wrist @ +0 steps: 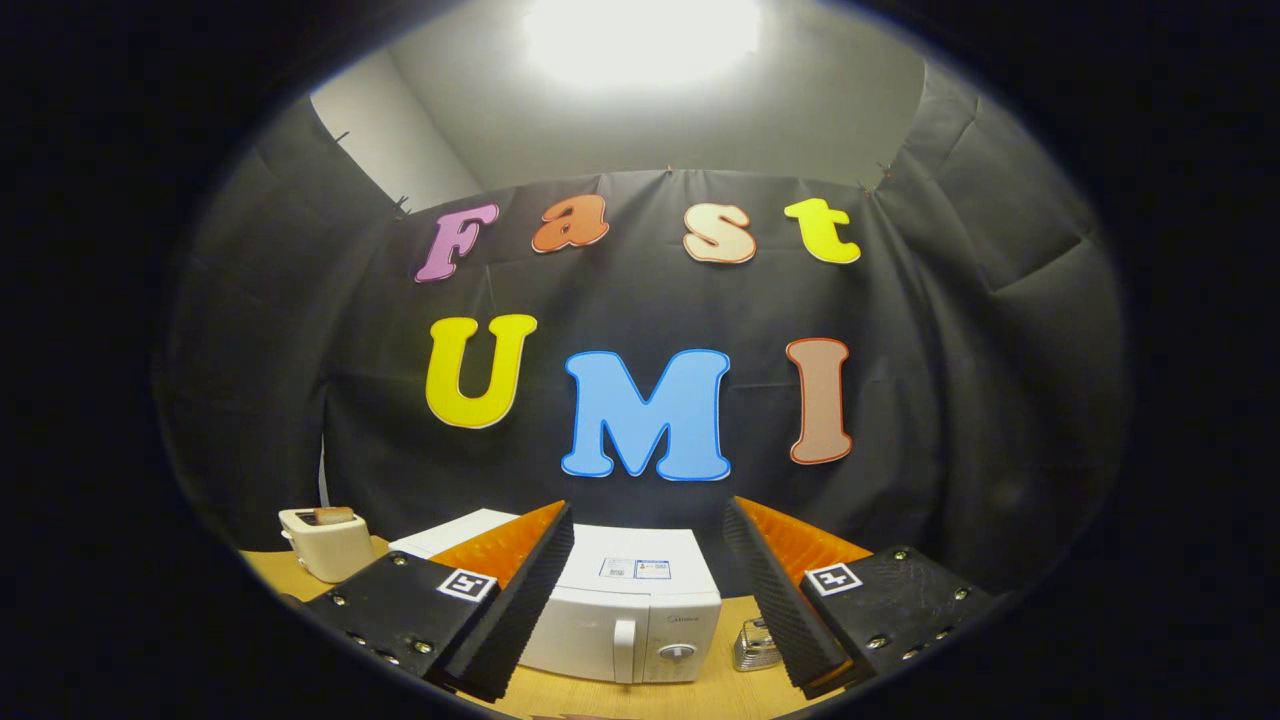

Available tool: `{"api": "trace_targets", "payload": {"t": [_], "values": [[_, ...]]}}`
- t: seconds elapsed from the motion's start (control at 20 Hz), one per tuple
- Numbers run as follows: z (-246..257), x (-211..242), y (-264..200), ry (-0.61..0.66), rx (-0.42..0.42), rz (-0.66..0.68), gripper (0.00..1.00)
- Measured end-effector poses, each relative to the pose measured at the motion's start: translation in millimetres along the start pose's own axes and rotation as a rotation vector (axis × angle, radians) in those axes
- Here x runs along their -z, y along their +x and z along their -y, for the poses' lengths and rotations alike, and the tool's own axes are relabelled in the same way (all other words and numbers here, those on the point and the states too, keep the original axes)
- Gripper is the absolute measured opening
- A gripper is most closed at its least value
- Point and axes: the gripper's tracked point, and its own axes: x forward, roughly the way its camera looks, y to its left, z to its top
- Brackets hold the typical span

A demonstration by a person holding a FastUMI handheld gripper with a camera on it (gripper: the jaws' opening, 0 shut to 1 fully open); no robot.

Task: Open the microwave, put the food inside, and close the microwave door.

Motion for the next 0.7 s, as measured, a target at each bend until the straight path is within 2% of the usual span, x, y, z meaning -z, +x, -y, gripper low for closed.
{"api": "trace_targets", "payload": {"t": [0.25,0.45,0.7], "values": [[-1,6,7,-0.023,0.012,0.003,0.97],[-8,29,19,-0.028,-0.008,-0.057,0.97],[-18,53,25,-0.098,0.005,-0.014,0.97]]}}
